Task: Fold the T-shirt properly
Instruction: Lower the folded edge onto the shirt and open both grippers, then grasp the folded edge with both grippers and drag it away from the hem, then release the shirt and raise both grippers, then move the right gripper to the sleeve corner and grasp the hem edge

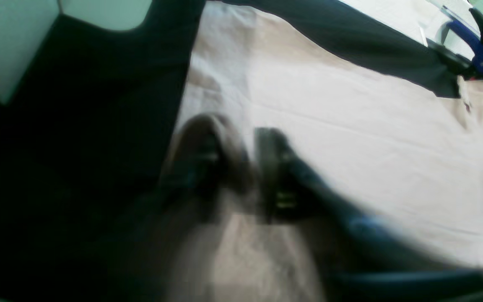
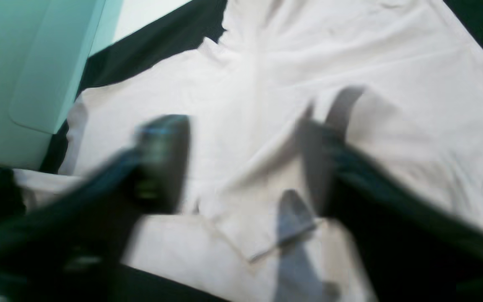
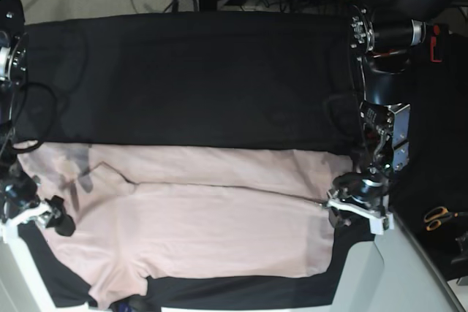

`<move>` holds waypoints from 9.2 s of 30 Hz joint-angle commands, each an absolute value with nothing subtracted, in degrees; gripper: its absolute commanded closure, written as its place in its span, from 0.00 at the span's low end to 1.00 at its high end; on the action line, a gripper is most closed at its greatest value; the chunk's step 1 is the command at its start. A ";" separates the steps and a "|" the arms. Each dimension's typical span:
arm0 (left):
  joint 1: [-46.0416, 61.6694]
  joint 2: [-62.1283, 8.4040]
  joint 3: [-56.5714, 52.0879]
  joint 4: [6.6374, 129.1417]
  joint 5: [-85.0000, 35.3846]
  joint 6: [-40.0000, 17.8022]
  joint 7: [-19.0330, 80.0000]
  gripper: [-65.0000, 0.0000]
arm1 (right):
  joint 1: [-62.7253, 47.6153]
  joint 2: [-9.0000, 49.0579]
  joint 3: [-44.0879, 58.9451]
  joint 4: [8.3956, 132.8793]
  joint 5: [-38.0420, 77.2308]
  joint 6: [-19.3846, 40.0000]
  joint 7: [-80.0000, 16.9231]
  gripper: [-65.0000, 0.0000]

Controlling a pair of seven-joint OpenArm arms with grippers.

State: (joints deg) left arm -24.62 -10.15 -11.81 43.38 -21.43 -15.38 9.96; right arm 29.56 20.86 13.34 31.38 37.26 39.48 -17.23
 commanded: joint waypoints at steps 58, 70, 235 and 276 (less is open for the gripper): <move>0.75 -7.78 -20.00 65.71 -37.93 -15.96 22.37 0.38 | 19.21 19.21 33.89 22.99 60.97 19.82 -17.71 1.00; -9.01 -5.49 -28.35 50.51 -37.85 -15.96 22.02 0.38 | 18.77 19.21 33.80 22.99 60.97 19.82 -17.80 1.00; 34.33 -6.99 -45.49 91.03 -37.58 -8.31 22.55 0.31 | -28.26 11.56 49.80 75.03 60.26 19.30 -38.90 0.49; 27.03 -26.07 -26.86 93.14 -37.41 -8.57 22.64 0.32 | 31.52 21.32 9.89 14.37 4.70 31.52 -10.07 0.97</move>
State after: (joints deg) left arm 27.00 -24.97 -26.26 92.47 -36.93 -8.56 23.83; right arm 30.72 21.10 10.00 14.22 5.13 30.61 -8.58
